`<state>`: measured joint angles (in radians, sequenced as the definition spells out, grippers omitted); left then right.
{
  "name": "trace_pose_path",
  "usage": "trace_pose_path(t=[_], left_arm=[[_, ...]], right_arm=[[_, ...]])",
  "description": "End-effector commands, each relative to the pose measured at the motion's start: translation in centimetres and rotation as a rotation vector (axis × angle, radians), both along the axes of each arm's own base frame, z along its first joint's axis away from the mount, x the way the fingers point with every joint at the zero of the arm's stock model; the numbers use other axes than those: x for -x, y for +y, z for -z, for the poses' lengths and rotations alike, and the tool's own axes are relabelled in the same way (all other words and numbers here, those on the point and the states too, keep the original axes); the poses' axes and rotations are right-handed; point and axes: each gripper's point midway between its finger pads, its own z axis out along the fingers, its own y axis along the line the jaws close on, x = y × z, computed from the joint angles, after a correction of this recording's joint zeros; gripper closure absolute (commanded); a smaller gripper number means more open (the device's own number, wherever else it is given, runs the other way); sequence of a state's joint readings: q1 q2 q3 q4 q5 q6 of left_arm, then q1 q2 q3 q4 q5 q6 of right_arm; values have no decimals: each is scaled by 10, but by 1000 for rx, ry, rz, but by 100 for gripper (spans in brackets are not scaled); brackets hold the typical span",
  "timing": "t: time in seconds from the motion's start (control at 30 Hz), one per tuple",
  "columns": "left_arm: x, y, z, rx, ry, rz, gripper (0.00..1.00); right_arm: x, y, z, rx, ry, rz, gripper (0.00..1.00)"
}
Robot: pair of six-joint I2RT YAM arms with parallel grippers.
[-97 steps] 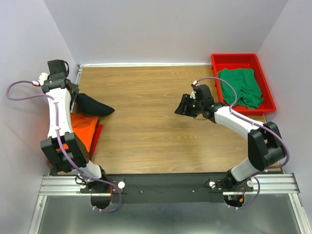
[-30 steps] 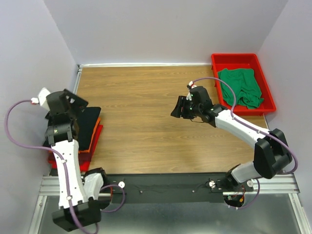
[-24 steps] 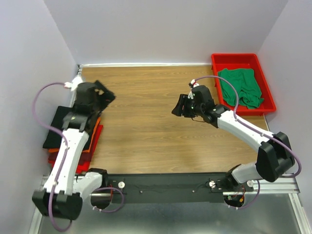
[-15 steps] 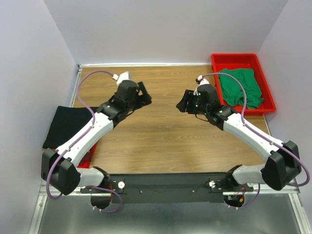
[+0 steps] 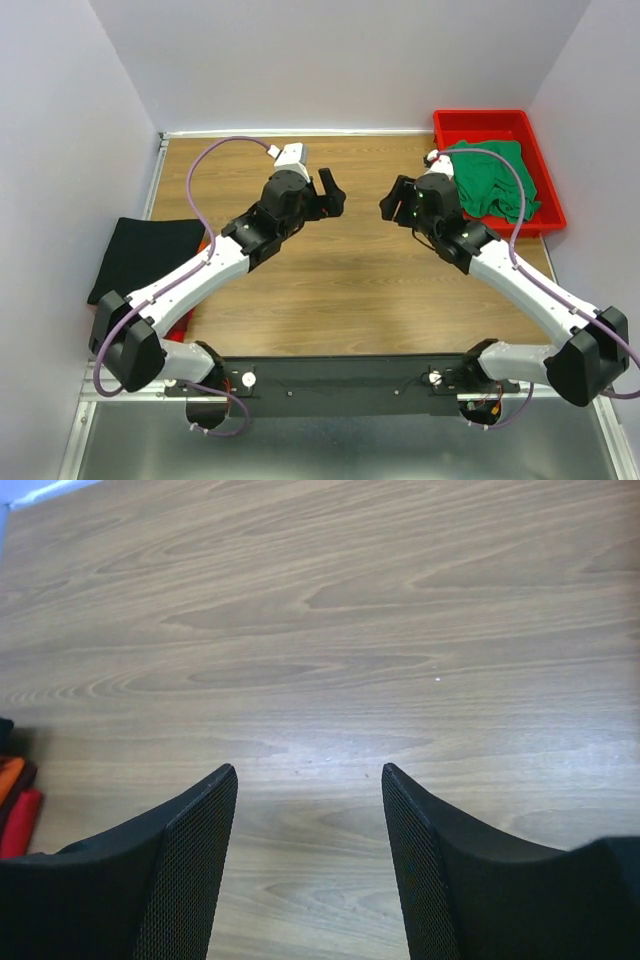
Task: Fold and stack the t-shirts
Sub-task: Reset both grippers
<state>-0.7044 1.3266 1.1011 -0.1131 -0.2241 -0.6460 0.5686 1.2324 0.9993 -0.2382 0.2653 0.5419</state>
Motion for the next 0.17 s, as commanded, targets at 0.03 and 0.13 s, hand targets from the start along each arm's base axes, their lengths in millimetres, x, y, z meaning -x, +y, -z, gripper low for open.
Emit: trace_pose_path(t=[0.03,0.13], left_arm=[[-10,1,-18,-17,-95,-16,2],[-11,0,-29,-20,-131,0,2]], right_arm=[[0,-17,9,46,7,86,34],[-3,-18,8,52,0,100,33]])
